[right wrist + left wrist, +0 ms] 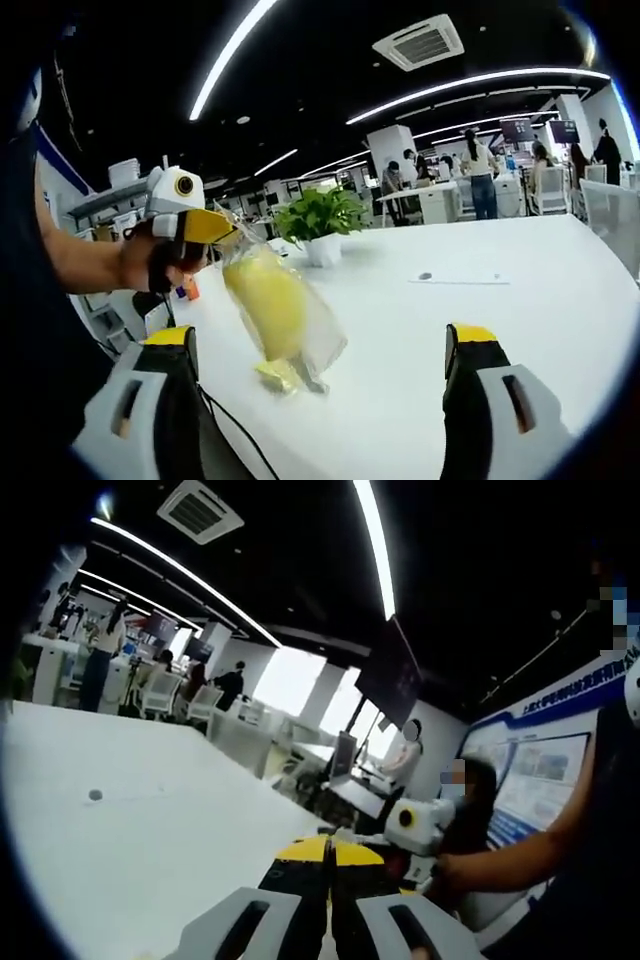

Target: Compare the silicone blocks by pressing each to a similar depth, holding the contact briefly, and releasing to observe deformation and rebound differences across the visible hardness samples.

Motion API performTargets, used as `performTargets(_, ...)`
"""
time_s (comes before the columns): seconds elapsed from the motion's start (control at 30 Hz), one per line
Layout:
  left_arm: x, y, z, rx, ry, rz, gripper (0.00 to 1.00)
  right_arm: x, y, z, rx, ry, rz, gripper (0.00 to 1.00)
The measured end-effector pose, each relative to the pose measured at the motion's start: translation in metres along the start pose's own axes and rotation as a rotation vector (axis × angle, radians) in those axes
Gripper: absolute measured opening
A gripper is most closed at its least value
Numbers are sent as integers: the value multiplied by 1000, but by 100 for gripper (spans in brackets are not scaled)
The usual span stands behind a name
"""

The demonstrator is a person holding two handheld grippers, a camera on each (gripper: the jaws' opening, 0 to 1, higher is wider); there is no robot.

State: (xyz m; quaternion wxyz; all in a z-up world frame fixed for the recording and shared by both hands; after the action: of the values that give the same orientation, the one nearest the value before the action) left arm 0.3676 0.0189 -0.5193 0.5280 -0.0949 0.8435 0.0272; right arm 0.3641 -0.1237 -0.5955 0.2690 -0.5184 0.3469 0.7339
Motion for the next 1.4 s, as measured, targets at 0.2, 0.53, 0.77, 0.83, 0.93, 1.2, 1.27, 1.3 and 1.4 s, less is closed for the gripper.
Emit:
performTargets(0.2,9,-3,7,-23,40,-10,0,9,8,-7,49,7,0,96)
performTargets(0.53,25,-10,19,-52,84,-19,0,27,21,-14,114,5,30,96)
performTargets(0.77,41,-16,31,-58,147,-40,0,40,28,-18,148,6,43,96)
performTargets(0.83,45,-17,35,-61,162,-45,0,46,29,-21,155,-9,57,96)
performTargets(0.93,50,-20,37,-61,181,-50,0,51,29,-23,162,0,59,96)
performTargets(1.2,63,-22,49,-74,253,-71,0,66,32,-27,191,19,84,96)
performTargets(1.27,67,-23,53,-78,265,-75,0,69,34,-28,199,10,91,96)
performTargets(1.3,70,-23,55,-82,284,-78,0,72,35,-29,204,4,95,96)
performTargets(1.4,76,-23,60,-88,312,-79,0,76,37,-30,217,2,99,96)
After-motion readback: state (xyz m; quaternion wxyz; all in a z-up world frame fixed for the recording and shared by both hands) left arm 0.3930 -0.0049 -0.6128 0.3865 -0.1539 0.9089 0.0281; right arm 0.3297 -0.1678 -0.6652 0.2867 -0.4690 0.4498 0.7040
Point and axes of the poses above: the point that each gripper's makers call its tool centre point, and the gripper's own axes: y roughly backward along the fingers, z roughly to its left, x roughly out of its underside, the point moved 5 cm from there along y, roughly backward along the fingers, and after that the axes turned 14 degrees about x, right-handed, at the moved point
